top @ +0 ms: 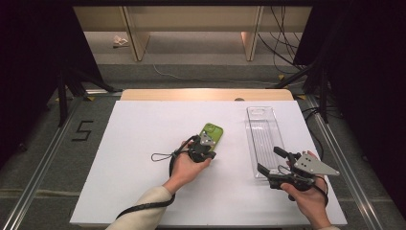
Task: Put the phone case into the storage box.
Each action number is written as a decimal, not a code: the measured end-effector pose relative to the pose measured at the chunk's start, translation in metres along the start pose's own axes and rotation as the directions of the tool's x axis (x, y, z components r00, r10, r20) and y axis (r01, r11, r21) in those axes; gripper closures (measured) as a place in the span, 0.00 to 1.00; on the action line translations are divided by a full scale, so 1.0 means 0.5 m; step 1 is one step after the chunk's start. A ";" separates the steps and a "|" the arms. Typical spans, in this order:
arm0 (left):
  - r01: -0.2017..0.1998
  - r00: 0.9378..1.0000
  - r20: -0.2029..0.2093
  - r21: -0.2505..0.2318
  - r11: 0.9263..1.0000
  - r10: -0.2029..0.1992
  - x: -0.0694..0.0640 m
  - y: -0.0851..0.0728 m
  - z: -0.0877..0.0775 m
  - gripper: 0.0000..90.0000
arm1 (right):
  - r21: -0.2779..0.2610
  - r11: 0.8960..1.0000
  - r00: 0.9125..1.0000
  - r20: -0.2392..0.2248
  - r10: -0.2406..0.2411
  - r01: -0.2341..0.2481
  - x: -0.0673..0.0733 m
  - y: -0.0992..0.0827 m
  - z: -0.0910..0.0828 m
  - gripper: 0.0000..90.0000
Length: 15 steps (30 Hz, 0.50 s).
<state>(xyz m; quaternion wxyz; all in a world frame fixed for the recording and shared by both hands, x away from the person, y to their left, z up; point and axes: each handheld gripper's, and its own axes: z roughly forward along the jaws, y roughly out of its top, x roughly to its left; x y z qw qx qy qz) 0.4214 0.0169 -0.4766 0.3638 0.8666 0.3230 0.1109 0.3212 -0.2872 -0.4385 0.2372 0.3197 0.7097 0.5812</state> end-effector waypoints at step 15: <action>-0.008 1.000 -0.029 0.047 0.999 0.010 0.008 -0.004 0.019 1.00 | 0.004 1.000 1.000 0.002 0.001 -0.001 -0.001 -0.001 0.000 0.16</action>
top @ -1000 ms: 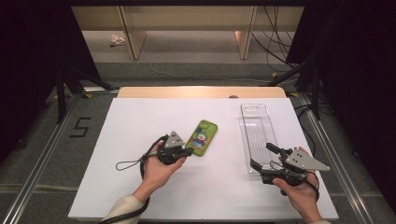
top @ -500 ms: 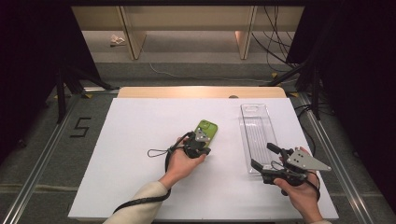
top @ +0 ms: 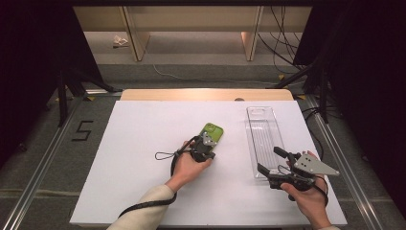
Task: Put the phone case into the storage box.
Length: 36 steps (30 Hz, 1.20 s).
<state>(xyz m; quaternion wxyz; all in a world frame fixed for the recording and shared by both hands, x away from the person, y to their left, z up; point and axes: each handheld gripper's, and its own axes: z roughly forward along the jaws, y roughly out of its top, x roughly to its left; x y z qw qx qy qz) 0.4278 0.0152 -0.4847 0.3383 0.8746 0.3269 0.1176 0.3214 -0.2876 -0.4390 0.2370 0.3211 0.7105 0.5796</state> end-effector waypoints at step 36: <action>0.021 0.999 -0.037 0.040 0.999 -0.020 0.097 0.038 -0.047 0.33 | 0.000 1.000 1.000 -0.001 0.000 0.000 -0.002 0.000 -0.001 0.17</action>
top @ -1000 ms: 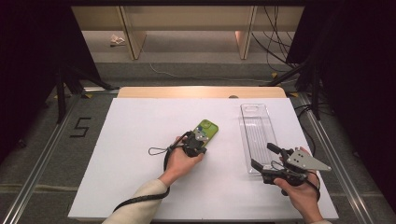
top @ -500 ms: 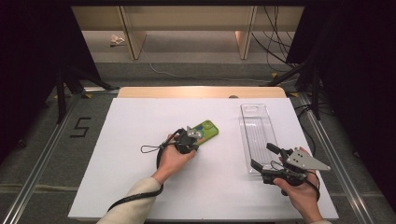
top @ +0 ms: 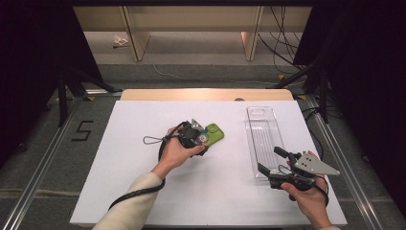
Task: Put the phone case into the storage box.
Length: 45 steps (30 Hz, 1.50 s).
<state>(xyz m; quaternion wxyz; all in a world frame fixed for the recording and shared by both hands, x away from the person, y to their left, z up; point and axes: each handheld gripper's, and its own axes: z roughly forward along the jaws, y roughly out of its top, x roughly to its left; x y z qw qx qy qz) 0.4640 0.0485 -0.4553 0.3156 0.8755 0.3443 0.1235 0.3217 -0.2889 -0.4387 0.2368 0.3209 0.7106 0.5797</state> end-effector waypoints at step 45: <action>-0.212 0.977 0.057 0.277 0.937 0.205 0.055 0.066 0.074 0.08 | 0.001 1.000 1.000 0.002 0.006 -0.006 -0.003 -0.001 0.000 0.16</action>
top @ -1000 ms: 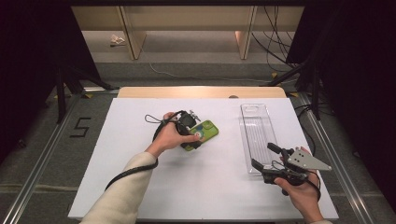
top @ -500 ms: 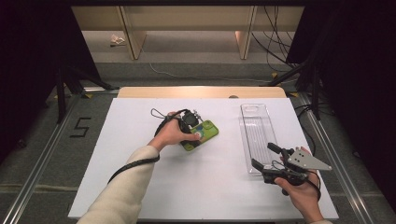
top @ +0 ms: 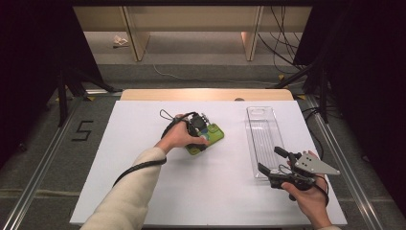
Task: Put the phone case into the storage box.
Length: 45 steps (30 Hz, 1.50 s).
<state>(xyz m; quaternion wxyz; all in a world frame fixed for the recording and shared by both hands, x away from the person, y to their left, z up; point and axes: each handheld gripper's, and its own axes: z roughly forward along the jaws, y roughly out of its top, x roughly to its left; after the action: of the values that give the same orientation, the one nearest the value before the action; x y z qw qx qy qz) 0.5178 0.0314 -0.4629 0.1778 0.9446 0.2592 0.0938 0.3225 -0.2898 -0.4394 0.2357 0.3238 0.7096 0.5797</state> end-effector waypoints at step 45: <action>0.011 0.996 0.083 0.085 0.996 -0.018 0.016 0.018 0.022 0.14 | 0.004 1.000 1.000 -0.004 0.000 0.000 0.000 -0.001 0.001 0.17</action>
<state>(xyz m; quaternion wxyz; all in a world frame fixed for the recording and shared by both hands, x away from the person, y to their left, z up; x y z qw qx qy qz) 0.5316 0.0253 -0.4688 0.1493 0.9525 0.2620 0.0421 0.3229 -0.2895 -0.4402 0.2339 0.3230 0.7111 0.5791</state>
